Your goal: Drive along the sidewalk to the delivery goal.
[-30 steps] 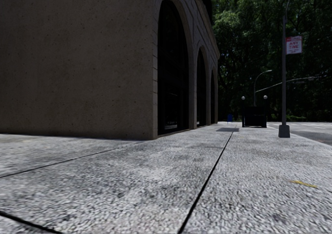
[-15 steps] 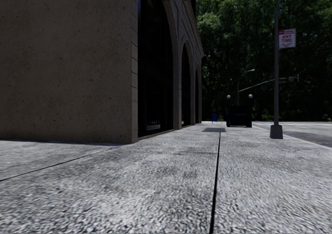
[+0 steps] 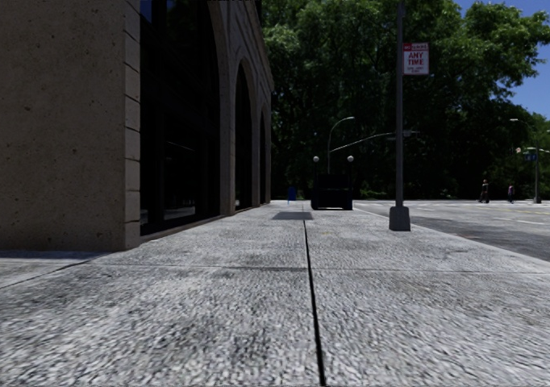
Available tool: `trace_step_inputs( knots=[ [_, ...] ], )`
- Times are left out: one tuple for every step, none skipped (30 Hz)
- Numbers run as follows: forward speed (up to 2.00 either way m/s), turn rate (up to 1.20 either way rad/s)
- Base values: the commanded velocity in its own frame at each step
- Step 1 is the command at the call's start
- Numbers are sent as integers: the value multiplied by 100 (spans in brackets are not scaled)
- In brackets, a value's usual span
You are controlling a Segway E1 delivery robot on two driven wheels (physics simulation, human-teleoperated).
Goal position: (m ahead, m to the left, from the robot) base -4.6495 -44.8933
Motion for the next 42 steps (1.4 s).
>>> trace_step_inputs(
  knots=[
    [200,-52],
    [200,-52],
    [200,-52],
    [200,-52],
    [200,0],
    [200,0],
    [200,0],
    [200,0],
    [200,0],
    [200,0],
    [200,0],
    [200,0],
    [200,0],
    [200,0],
    [200,0],
    [200,0],
    [200,0],
    [200,0],
    [200,0],
    [200,0],
    [200,0],
    [200,0],
    [200,0],
    [200,0],
    [200,0],
    [200,0],
    [200,0],
    [200,0],
    [200,0],
    [200,0],
    [200,0],
    [200,0],
    [200,0],
    [200,0],
    [200,0],
    [200,0],
    [200,0],
    [200,0],
    [200,0],
    [200,0],
    [200,0],
    [200,0]
  ],
)
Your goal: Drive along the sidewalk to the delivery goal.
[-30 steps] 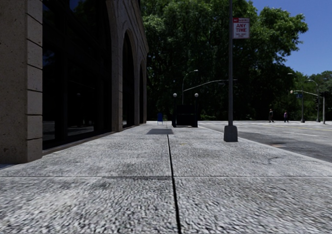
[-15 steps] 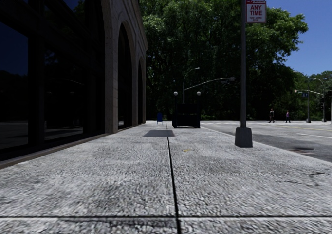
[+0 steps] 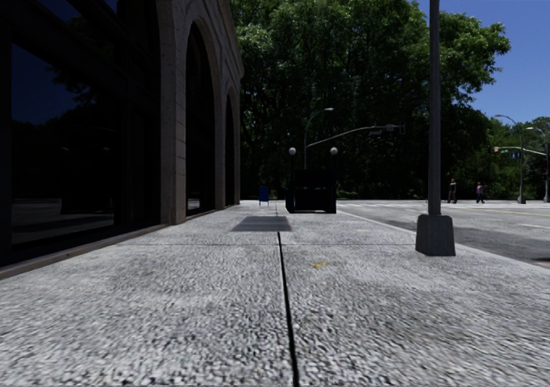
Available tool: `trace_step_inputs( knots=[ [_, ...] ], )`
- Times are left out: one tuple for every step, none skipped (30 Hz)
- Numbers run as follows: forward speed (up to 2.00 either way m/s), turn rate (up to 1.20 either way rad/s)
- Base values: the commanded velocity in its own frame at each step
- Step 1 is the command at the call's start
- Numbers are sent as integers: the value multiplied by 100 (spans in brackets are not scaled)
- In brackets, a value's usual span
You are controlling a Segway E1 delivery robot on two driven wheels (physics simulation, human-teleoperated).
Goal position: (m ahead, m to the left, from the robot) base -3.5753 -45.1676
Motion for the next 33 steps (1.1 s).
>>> trace_step_inputs(
  knots=[
    [200,0],
    [200,0],
    [200,0],
    [200,0],
    [200,0],
    [200,0],
    [200,0],
    [200,0],
    [200,0],
    [200,0],
    [200,0],
    [200,0],
    [200,0],
    [200,0],
    [200,0],
    [200,0],
    [200,0],
    [200,0],
    [200,0],
    [200,0],
    [200,0],
    [200,0],
    [200,0],
    [200,0],
    [200,0],
    [200,0],
    [200,0],
    [200,0],
    [200,0],
    [200,0],
    [200,0],
    [200,0],
    [200,0]
  ],
)
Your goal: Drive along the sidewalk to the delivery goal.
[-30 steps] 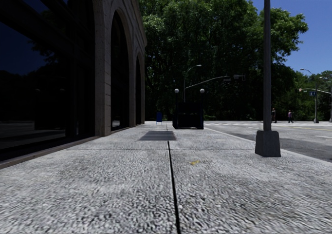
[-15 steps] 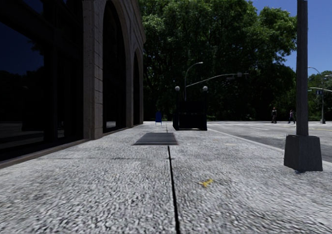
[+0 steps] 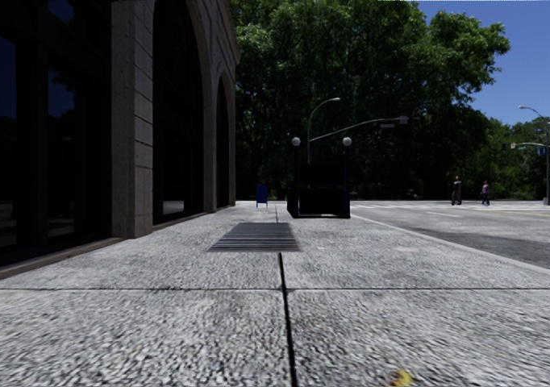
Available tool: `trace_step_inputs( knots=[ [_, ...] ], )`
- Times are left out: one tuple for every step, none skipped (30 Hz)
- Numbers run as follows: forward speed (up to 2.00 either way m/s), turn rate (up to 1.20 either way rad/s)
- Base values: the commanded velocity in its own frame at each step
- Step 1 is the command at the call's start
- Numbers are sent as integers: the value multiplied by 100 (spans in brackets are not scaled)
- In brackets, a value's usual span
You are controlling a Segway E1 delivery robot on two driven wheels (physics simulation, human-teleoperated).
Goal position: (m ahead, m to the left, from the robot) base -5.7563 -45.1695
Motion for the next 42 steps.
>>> trace_step_inputs(
  knots=[
    [200,0],
    [200,0],
    [200,0],
    [200,0],
    [200,0],
    [200,0],
    [200,0],
    [200,0],
    [200,0],
    [200,0],
    [200,0],
    [200,0],
    [200,0],
    [200,0],
    [200,0],
    [200,0],
    [200,0],
    [200,0],
    [200,0],
    [200,0],
    [200,0],
    [200,0],
    [200,0],
    [200,0],
    [200,0],
    [200,0],
    [200,0],
    [200,0],
    [200,0],
    [200,0],
    [200,0],
    [200,0],
    [200,0],
    [200,0],
    [200,0],
    [200,0],
    [200,0],
    [200,0],
    [200,0],
    [200,0],
    [200,0],
    [200,0]
  ],
)
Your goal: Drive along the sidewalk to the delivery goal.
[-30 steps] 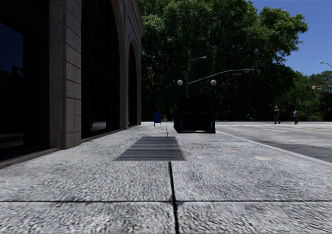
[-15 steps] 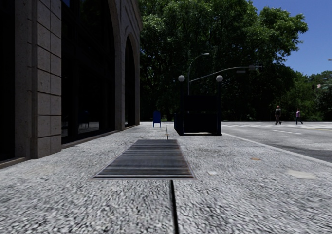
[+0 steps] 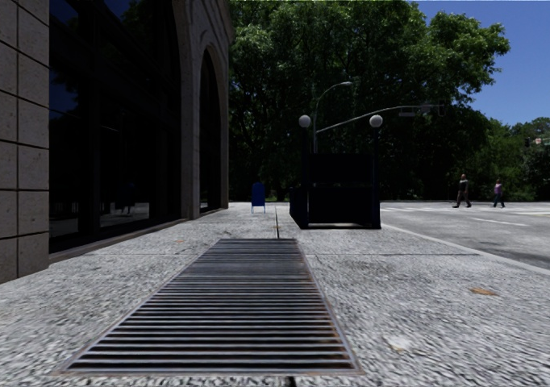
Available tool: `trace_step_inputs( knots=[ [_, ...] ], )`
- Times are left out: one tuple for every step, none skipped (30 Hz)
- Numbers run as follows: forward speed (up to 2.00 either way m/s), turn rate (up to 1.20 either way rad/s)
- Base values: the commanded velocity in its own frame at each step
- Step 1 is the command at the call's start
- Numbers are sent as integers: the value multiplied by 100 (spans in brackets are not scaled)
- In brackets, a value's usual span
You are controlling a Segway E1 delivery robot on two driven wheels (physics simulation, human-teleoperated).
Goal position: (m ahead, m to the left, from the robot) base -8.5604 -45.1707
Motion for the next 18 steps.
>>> trace_step_inputs(
  knots=[
    [200,0],
    [200,0],
    [200,0],
    [200,0],
    [200,0],
    [200,0],
    [200,0],
    [200,0],
    [200,0],
    [200,0],
    [200,0],
    [200,0],
    [200,0],
    [200,0],
    [200,0],
    [200,0],
    [200,0],
    [200,0]
  ],
)
